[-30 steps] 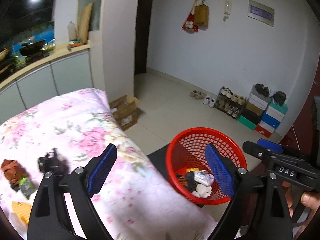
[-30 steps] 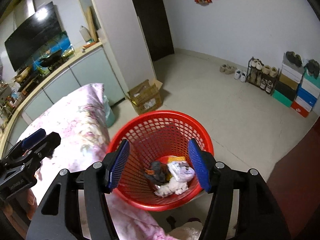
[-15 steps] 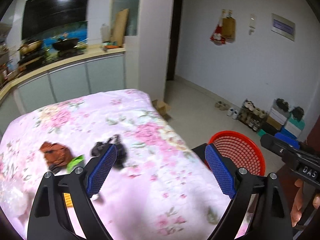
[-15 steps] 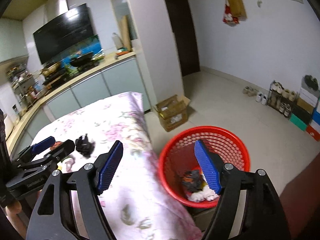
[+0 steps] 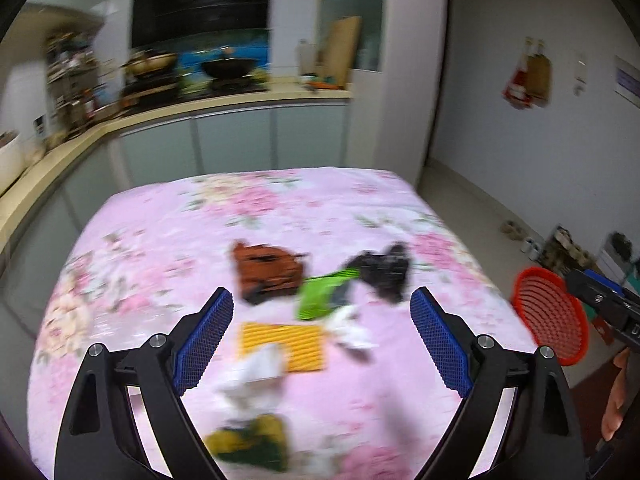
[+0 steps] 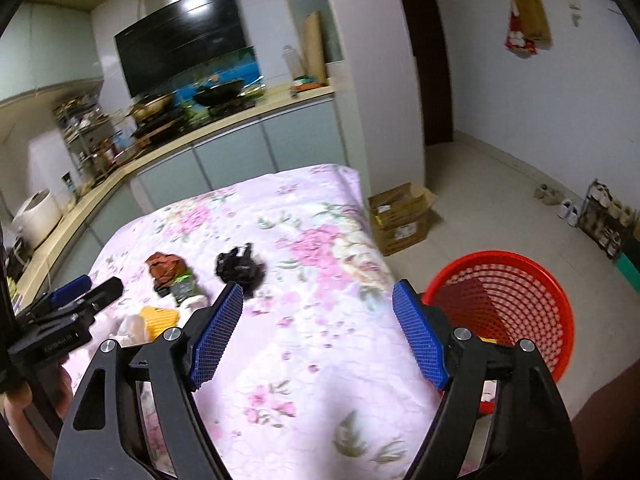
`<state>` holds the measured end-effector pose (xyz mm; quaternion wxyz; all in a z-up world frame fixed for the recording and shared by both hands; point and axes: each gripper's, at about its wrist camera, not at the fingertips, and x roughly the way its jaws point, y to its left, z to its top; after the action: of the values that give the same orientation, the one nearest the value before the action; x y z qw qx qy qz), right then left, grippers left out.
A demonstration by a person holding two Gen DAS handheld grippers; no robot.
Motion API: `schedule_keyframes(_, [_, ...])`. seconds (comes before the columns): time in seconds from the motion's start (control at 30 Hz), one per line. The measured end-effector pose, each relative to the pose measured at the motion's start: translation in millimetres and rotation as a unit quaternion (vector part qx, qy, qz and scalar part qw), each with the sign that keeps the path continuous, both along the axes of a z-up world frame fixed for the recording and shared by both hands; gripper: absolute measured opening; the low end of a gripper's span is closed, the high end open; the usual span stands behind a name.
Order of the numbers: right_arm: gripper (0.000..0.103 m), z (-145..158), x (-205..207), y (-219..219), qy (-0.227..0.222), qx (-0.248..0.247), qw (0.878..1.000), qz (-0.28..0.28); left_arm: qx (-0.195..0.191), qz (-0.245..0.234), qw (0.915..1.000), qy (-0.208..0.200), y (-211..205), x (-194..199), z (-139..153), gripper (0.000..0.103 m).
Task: Collect trash
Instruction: 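Move both tools back over the trash on the bed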
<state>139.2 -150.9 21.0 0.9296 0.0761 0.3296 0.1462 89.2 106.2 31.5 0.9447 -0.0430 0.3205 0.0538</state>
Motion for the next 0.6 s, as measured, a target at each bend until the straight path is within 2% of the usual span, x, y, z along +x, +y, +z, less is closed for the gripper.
schedule_keyframes(0.2, [0.075, 1.4, 1.2, 20.8, 0.003, -0.005, 1.000, 0.022, -0.027, 0.079, 0.9965, 0.000, 73.5, -17.0, 5.0, 0.087])
schedule_keyframes(0.37, [0.075, 2.0, 5.7, 34.4, 0.008, -0.008, 0.999, 0.031, -0.022, 0.130, 0.9912, -0.009, 118.3, -32.6, 10.2, 0.087])
schedule_keyframes(0.5, [0.075, 2.2, 5.6, 39.6, 0.008, -0.011, 0.999, 0.037, -0.019, 0.165, 0.9861, 0.003, 149.0, -37.3, 1.6, 0.087])
schedule_keyframes(0.6, [0.075, 0.6, 6.2, 44.9, 0.011, -0.014, 0.999, 0.042, -0.034, 0.176, 0.9837, 0.019, 167.1, -37.8, -11.7, 0.087])
